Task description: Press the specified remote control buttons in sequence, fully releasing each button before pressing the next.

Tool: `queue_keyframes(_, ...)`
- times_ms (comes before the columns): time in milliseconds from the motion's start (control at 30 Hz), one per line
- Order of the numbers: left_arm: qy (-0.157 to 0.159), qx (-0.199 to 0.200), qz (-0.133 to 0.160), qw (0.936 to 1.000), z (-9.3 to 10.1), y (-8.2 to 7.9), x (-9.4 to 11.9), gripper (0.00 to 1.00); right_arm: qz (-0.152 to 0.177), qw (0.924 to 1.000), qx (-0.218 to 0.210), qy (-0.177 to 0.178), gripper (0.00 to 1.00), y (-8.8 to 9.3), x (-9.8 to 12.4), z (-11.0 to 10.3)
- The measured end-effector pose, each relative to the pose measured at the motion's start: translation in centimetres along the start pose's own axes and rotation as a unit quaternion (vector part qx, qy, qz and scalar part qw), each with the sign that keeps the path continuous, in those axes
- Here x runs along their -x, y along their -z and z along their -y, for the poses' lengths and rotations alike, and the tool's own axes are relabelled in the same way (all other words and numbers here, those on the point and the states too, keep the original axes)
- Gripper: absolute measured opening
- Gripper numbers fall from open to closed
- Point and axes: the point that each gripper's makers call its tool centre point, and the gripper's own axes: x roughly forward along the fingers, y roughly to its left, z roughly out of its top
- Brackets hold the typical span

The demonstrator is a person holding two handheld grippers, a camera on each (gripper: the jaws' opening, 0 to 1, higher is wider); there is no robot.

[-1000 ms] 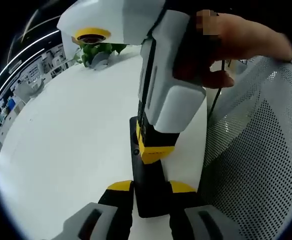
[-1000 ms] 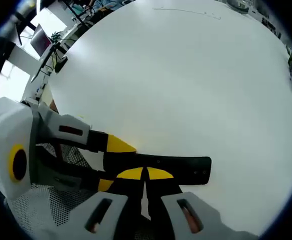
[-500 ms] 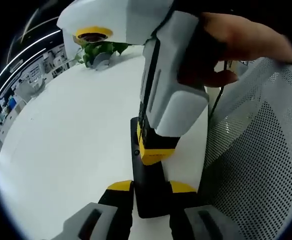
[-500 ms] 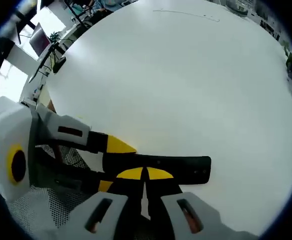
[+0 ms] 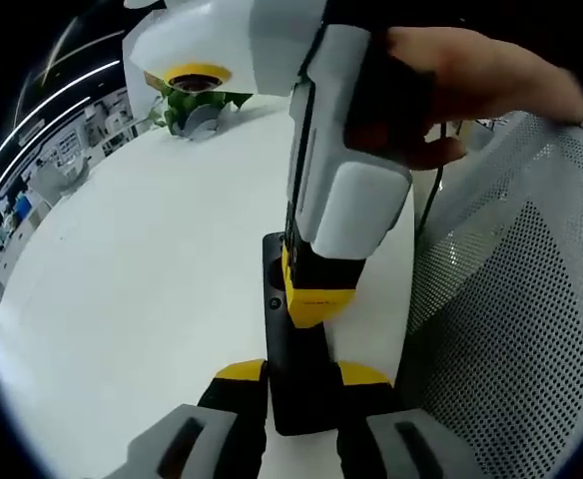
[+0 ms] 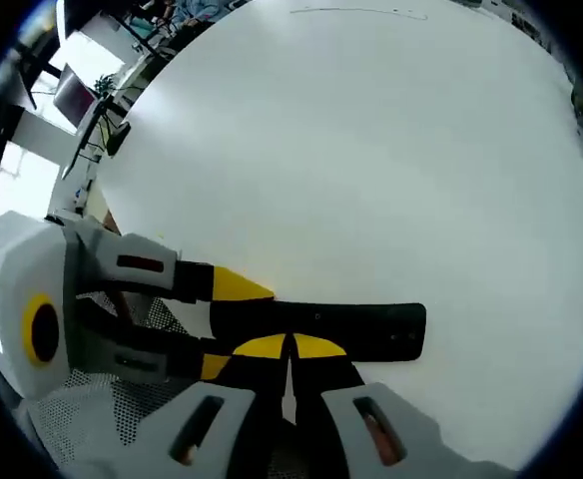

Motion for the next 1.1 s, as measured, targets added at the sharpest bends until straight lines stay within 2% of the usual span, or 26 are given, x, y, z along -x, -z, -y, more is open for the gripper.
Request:
queue_keyframes(200, 0.001, -0.002, 0.003, 1.0, 0.0, 0.0, 0.0, 0.25, 0.004, 0.9999, 0.012, -0.01, 0.0, -0.3, -0.3, -0.8)
queue_keyframes(533, 0.0, -0.003, 0.002, 1.0, 0.0, 0.0, -0.1, 0.26, -0.001, 0.999, 0.041, 0.017, 0.0, -0.4, -0.9, -0.3)
queue_keyframes(767, -0.004, 0.001, 0.002, 1.0, -0.1, -0.1, -0.2, 0.26, 0.001, 1.0, 0.004, 0.008, 0.0, -0.4, -1.0, -0.1)
queue_keyframes(967, -0.007, 0.005, 0.004, 1.0, -0.1, -0.1, -0.2, 0.26, 0.001, 0.9999, 0.004, 0.013, 0.0, -0.4, -1.0, -0.1)
queue_keyframes(1100, -0.008, 0.007, 0.005, 0.9999, -0.1, -0.2, -0.2, 0.26, 0.006, 0.9997, -0.02, -0.015, 0.0, -0.4, -0.8, -0.1)
